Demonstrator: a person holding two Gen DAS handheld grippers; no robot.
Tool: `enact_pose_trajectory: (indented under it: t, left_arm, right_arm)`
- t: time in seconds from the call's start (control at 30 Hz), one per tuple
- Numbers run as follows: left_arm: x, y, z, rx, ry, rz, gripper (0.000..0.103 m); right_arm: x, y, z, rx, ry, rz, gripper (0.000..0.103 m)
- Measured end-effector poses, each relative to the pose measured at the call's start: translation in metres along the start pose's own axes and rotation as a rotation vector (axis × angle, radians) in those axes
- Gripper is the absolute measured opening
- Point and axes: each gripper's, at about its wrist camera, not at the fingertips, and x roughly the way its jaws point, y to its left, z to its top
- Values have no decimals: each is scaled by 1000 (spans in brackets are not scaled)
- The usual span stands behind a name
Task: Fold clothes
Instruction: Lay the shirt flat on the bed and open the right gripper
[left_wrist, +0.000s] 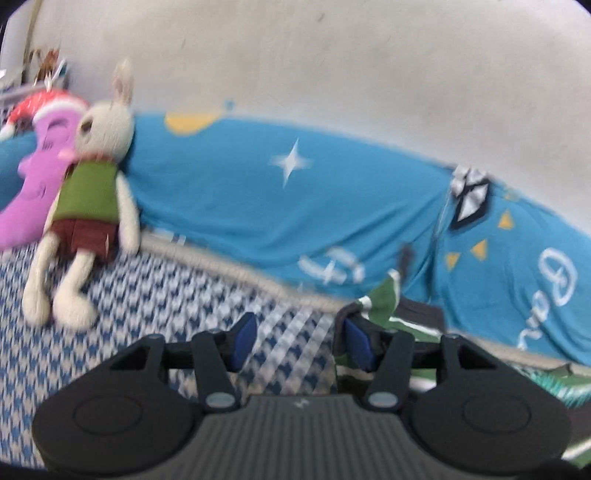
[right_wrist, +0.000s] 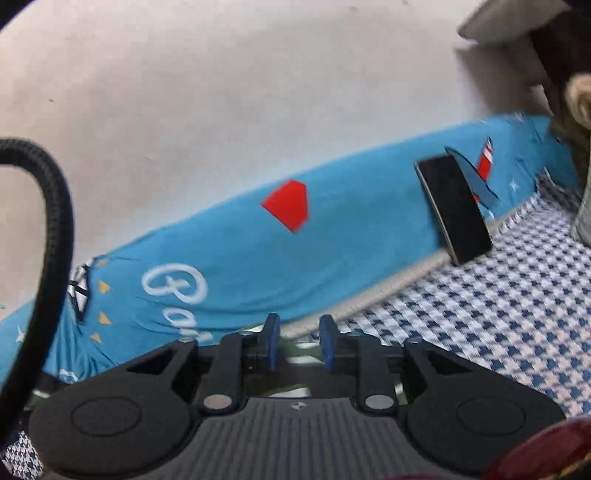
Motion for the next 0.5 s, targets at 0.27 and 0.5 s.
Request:
enact_pose_trajectory:
  t: [0.27,0.5]
  left_arm:
    - [-10,2,-5,-64,54,-78,98]
    - [-31,4,-11,-54,69,-140,101]
  right_arm:
    - [6,-15,-4,55,84,-33,31]
    - [2,-20,-7,63,121,-46,33]
